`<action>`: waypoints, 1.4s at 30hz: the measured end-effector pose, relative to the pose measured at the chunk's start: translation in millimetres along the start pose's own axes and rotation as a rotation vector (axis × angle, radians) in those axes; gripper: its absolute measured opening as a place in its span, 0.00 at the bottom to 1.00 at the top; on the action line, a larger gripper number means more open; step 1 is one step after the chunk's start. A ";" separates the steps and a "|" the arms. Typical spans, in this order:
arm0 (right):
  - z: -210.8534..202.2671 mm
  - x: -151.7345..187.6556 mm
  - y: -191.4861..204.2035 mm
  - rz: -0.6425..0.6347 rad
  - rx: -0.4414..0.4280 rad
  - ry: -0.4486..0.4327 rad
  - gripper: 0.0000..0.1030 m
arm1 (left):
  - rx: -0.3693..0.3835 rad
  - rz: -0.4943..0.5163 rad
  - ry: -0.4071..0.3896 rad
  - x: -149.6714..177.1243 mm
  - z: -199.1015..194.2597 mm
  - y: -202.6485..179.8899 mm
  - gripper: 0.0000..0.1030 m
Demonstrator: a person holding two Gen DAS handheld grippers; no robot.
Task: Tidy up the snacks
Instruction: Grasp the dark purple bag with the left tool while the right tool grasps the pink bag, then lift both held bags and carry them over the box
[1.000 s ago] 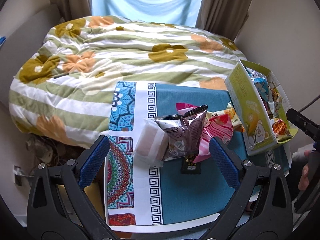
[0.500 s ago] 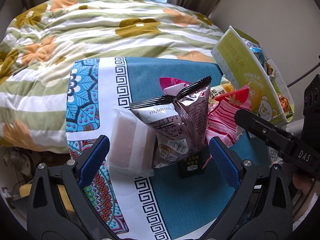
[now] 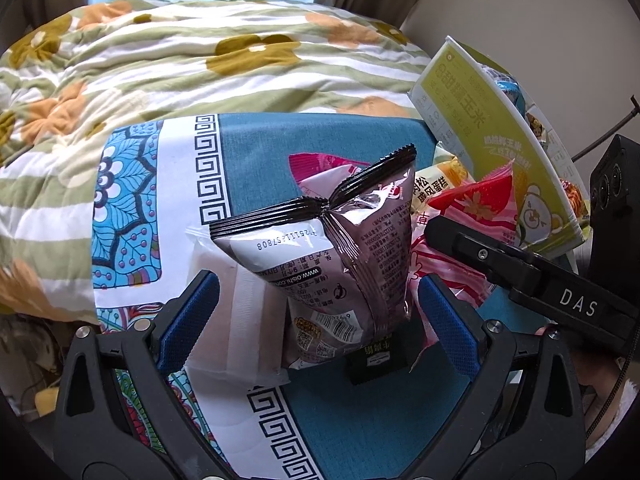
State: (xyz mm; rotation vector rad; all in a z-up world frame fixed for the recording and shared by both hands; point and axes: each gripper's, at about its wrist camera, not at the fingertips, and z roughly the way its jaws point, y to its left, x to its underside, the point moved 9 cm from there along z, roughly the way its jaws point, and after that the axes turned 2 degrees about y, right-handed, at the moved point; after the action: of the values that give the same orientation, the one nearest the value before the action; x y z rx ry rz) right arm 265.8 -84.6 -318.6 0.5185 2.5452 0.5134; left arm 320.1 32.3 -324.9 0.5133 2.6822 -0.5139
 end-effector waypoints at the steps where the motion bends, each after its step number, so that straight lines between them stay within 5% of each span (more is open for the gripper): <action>1: -0.3 -0.2 -0.4 -0.001 -0.002 0.001 0.66 | 0.002 0.001 0.000 -1.0 1.9 -1.7 0.96; 8: -4.6 0.6 -5.8 0.002 -0.017 0.003 0.61 | 0.006 0.022 0.007 -1.7 10.9 -12.7 0.94; 15: -10.9 0.8 -12.0 0.005 -0.054 0.003 0.59 | -0.006 0.011 0.037 1.9 20.4 -11.4 0.81; 24: -13.3 2.3 -14.7 0.005 -0.076 0.013 0.58 | -0.032 0.077 0.052 7.7 24.3 -27.5 0.50; 42: -50.8 -2.3 -2.8 -0.032 -0.108 -0.034 0.55 | -0.056 0.105 -0.026 2.4 -37.5 -46.3 0.45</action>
State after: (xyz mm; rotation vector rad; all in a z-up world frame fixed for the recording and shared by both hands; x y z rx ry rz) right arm 240.1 -101.1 -277.8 0.4426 2.4737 0.6206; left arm 288.6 8.3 -280.3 0.6233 2.6204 -0.4120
